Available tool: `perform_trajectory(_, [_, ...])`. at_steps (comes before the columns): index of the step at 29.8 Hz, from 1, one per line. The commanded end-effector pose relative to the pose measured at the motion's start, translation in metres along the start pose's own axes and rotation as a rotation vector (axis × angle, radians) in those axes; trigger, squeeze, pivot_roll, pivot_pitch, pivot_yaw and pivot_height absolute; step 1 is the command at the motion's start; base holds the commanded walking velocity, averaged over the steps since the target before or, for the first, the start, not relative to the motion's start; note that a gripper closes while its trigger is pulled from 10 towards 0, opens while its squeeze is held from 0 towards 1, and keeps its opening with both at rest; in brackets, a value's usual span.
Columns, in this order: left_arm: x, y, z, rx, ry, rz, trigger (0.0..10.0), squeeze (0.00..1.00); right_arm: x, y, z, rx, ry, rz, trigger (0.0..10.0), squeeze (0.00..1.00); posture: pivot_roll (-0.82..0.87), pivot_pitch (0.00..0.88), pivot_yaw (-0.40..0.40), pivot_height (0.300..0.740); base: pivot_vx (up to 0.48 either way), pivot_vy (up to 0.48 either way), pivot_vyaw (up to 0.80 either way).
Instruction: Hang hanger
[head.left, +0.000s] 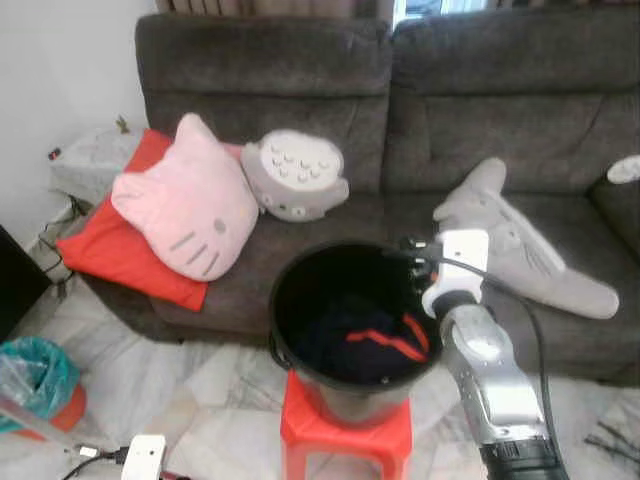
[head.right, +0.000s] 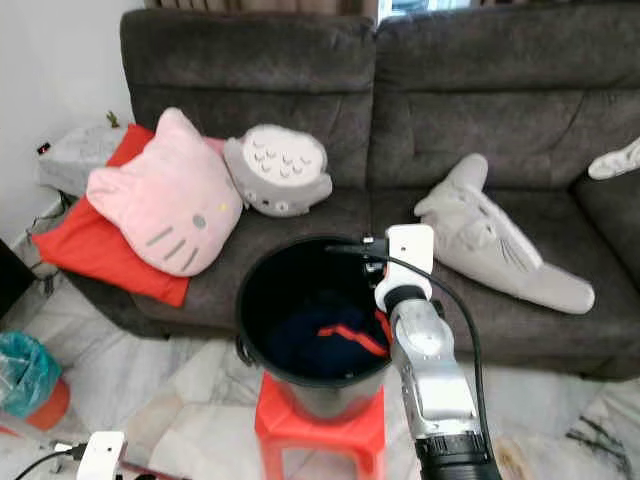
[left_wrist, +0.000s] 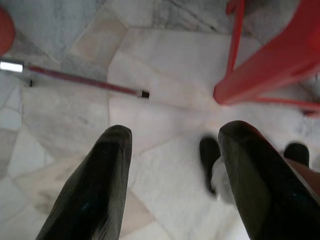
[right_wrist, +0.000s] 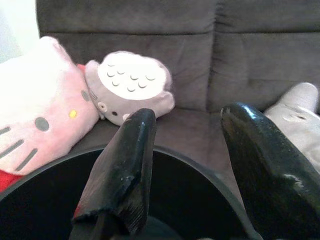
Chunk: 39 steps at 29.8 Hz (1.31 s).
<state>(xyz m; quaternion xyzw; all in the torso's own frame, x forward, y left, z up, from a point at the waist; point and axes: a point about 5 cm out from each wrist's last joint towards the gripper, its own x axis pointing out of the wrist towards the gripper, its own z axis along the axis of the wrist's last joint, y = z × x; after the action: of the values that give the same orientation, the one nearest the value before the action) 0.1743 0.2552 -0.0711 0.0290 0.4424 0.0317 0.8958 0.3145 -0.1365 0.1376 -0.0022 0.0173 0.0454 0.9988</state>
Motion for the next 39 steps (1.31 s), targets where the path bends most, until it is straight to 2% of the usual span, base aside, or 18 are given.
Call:
perform_trajectory(1, [0.0,-0.004,-0.007,-0.002,0.034,0.0,10.0,0.0,0.0,0.009,0.001,-0.003,0.0,0.028,10.0,0.0,-0.07,0.007,0.053,0.74,0.0,0.0,0.0])
perform_trajectory(2, [0.001,-0.012,-0.008,-0.001,0.034,-0.01,10.0,0.0,0.0,0.009,0.001,-0.002,0.002,0.028,10.0,0.0,-0.07,0.007,0.053,0.74,0.0,0.0,0.0])
perform_trajectory(6, [0.002,-0.025,-0.012,0.001,0.043,-0.025,10.0,0.0,-0.001,0.009,0.0,-0.002,0.009,0.033,10.0,0.0,-0.07,0.007,0.052,0.74,0.0,0.0,0.0])
perform_trajectory(8, [0.002,-0.025,-0.013,0.0,0.046,-0.024,10.0,0.0,-0.003,0.009,-0.001,-0.011,0.018,0.034,10.0,0.0,-0.07,0.008,0.051,0.74,0.0,0.0,0.0])
perform_trajectory(13, [-0.001,-0.006,-0.013,-0.005,0.047,-0.003,10.0,0.0,-0.018,0.006,-0.012,-0.018,0.097,0.033,10.0,0.0,-0.08,0.01,0.05,0.74,0.0,0.0,0.0])
perform_trajectory(18, [-0.002,0.002,-0.009,-0.006,0.041,0.005,10.0,0.0,-0.035,-0.003,-0.015,-0.047,0.128,0.097,10.0,0.0,-0.09,0.011,0.049,0.74,0.0,0.0,0.0])
perform_trajectory(21, [0.001,-0.007,-0.007,-0.005,0.035,-0.006,10.0,0.0,-0.046,-0.013,-0.021,-0.063,0.214,0.183,10.0,0.0,-0.1,0.01,0.05,0.74,0.0,0.0,0.0])
perform_trajectory(22, [0.002,-0.012,-0.007,-0.004,0.035,-0.012,10.0,0.0,-0.05,-0.017,-0.027,-0.12,0.265,0.215,10.0,0.0,-0.1,0.01,0.05,0.74,0.0,0.0,0.0])
perform_trajectory(27, [0.003,-0.027,-0.009,0.002,0.037,-0.029,10.0,0.0,-0.061,-0.031,-0.031,-0.082,0.338,0.251,10.0,0.0,-0.1,0.003,0.049,0.74,0.0,0.0,0.0])
perform_trajectory(28, [0.003,-0.029,-0.01,0.004,0.038,-0.031,10.0,0.0,-0.065,-0.034,-0.029,-0.063,0.334,0.302,10.0,1.0,-0.1,0.003,0.049,0.74,0.0,0.0,0.0])
perform_trajectory(32, [0.002,-0.023,-0.012,0.003,0.044,-0.025,10.0,0.0,-0.071,-0.041,-0.025,-0.045,0.331,0.352,10.0,1.0,-0.1,0.0,0.049,0.74,0.0,0.0,0.0])
perform_trajectory(36, [-0.001,-0.006,-0.012,0.0,0.047,-0.004,10.0,0.0,-0.073,-0.062,-0.024,-0.033,0.354,0.311,10.0,1.0,-0.1,0.0,0.048,0.74,0.0,0.0,0.0])
perform_trajectory(38, [-0.002,0.001,-0.012,-0.001,0.047,0.004,10.0,0.0,-0.073,-0.066,-0.023,-0.033,0.352,0.314,10.0,1.0,-0.1,0.0,0.048,0.74,0.0,0.0,0.0])
perform_trajectory(39, [-0.003,0.004,-0.012,0.0,0.049,0.008,10.0,0.0,-0.073,-0.063,-0.016,0.003,0.322,0.361,10.0,1.0,-0.1,0.0,0.05,0.74,0.0,0.0,0.0])
